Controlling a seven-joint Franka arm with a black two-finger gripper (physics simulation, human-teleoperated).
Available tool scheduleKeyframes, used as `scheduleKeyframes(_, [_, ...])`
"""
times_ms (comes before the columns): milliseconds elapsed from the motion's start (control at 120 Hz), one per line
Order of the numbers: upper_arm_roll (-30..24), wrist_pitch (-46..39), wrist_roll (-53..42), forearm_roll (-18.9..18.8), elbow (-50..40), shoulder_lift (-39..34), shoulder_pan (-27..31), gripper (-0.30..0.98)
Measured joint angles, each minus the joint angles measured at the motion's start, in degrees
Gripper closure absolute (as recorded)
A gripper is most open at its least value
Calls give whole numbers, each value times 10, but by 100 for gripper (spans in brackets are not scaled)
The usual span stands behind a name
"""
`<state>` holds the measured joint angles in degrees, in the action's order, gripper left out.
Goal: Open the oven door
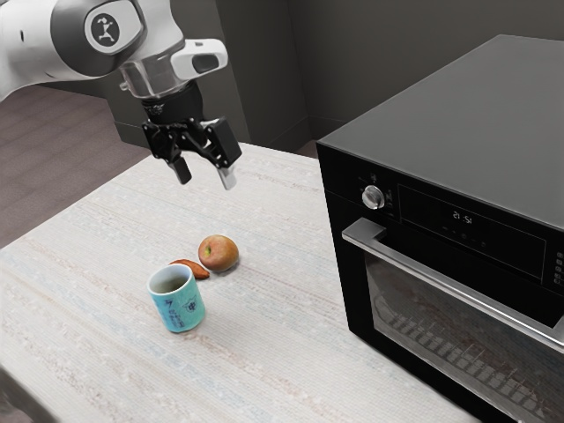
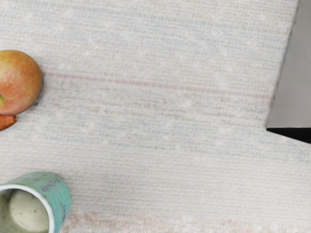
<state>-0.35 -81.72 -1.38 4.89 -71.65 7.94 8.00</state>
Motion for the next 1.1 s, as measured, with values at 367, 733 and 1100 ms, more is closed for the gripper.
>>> scheduleKeyframes(367, [-292, 22, -169, -11, 48, -174, 28, 0])
scheduleKeyframes(733, [-380, -225, -471, 42, -225, -266, -21, 0])
scheduleKeyframes(1100, [-378, -348, -640, 25, -313, -218, -19, 0])
